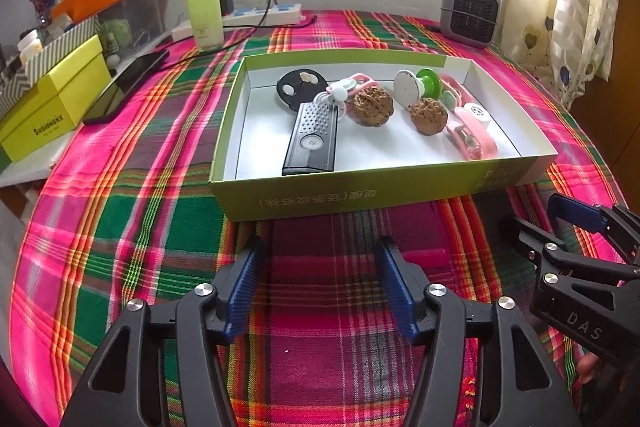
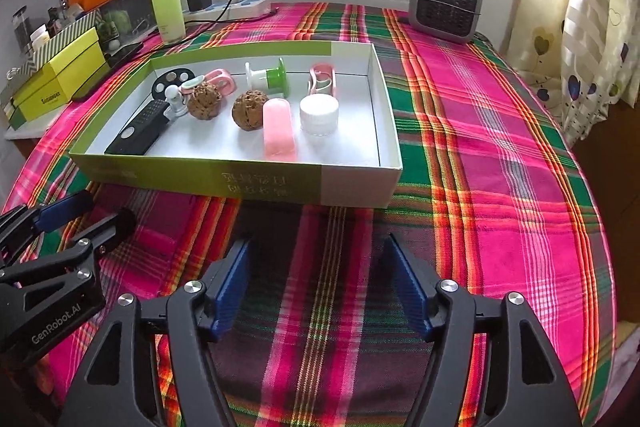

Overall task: Organize objects
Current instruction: 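Withdraw both grippers from the box back over the table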

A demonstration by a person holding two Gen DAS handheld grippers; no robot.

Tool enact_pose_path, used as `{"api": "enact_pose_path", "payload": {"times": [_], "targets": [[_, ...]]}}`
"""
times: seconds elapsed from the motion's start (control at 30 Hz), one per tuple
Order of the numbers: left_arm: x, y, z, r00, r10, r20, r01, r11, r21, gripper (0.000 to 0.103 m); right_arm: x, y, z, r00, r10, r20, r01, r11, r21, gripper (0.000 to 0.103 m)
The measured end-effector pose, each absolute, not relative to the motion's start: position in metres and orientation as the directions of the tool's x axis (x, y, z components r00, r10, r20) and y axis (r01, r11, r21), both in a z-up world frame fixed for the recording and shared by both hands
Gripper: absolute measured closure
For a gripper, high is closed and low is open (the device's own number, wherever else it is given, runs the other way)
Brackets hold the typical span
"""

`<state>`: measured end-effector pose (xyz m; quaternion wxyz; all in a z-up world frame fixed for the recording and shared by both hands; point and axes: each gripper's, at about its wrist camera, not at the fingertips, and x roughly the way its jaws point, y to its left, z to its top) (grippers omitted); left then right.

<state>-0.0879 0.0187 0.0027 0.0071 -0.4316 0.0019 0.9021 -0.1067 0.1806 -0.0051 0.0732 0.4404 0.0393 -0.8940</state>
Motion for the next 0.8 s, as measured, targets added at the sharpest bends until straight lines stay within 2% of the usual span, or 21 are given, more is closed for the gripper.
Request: {"api": "enact_pose_path", "payload": {"times": [0.8], "targets": [[-0.0883,0.0194,0.0022,-0.626,0.014,-0.779,-0.017,-1.0,-0.005,0.042,-0.1069,0.1804,-0.0048,-0.601,-0.096,-0.794,0.166,-0.986,-0.006,0.036]]}}
